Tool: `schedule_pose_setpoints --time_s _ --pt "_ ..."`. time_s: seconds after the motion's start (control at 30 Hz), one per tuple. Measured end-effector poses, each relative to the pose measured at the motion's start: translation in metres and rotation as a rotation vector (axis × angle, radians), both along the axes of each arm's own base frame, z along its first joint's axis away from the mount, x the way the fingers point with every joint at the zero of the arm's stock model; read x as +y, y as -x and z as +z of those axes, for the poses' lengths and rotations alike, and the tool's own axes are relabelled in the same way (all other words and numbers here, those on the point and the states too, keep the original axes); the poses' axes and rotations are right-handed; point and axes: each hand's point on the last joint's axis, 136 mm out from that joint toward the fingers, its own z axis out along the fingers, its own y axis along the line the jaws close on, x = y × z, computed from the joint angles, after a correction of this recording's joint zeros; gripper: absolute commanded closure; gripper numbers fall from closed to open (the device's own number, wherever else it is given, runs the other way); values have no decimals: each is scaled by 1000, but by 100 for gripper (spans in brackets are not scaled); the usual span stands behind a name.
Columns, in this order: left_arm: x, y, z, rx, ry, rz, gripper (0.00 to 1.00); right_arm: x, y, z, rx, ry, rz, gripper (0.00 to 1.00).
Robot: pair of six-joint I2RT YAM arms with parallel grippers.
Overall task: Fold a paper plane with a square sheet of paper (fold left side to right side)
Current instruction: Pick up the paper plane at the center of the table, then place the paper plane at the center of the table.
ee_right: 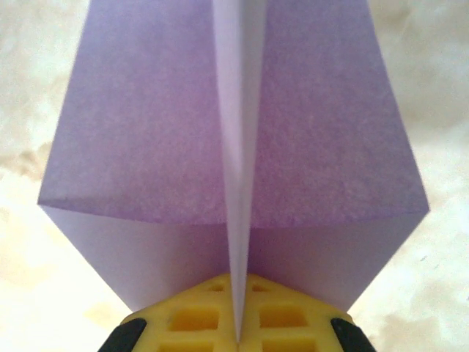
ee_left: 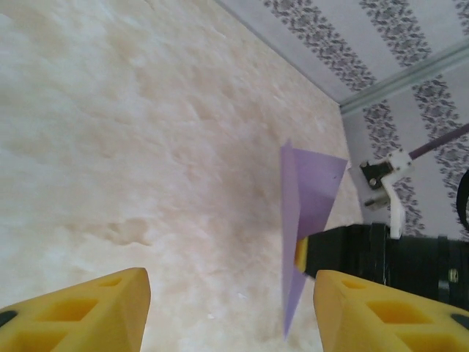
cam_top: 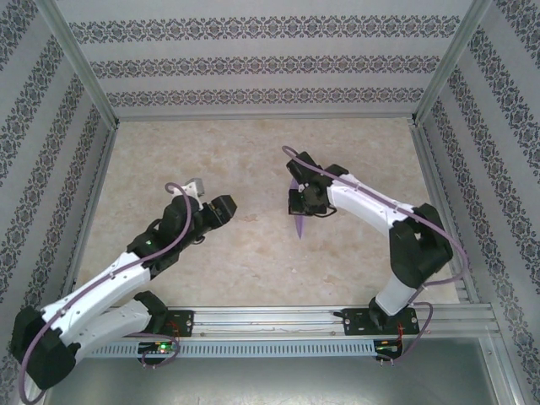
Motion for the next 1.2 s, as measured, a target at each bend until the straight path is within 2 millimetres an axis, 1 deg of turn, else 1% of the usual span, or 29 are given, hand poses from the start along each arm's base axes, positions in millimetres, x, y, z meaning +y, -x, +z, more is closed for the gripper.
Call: schedule_pose_setpoints --time_s 0.1,0.2,0.33,0.43,0.57,0.73,0.9,1.2 --pt "18 6 -6 26 -49 23 39 -3 -21 0 -5 66 4 100" --pt "27 12 -16 56 -89 29 39 -3 -40 -5 -4 100 0 100" --pt "36 17 -29 102 -131 35 39 -3 -56 -18 19 131 4 100" --pt "37 19 -34 119 -143 27 39 -3 -64 -28 37 153 6 100" --pt "34 19 -42 149 -148 7 39 -3 -70 -38 55 170 12 100" --pt "28 21 -49 183 -146 -26 39 -3 -71 -53 81 184 14 100" --pt "26 23 -50 189 -137 -41 39 -2 -70 -62 100 189 15 91" --pt "26 26 -50 196 -136 -51 39 5 -73 -69 100 155 1 80"
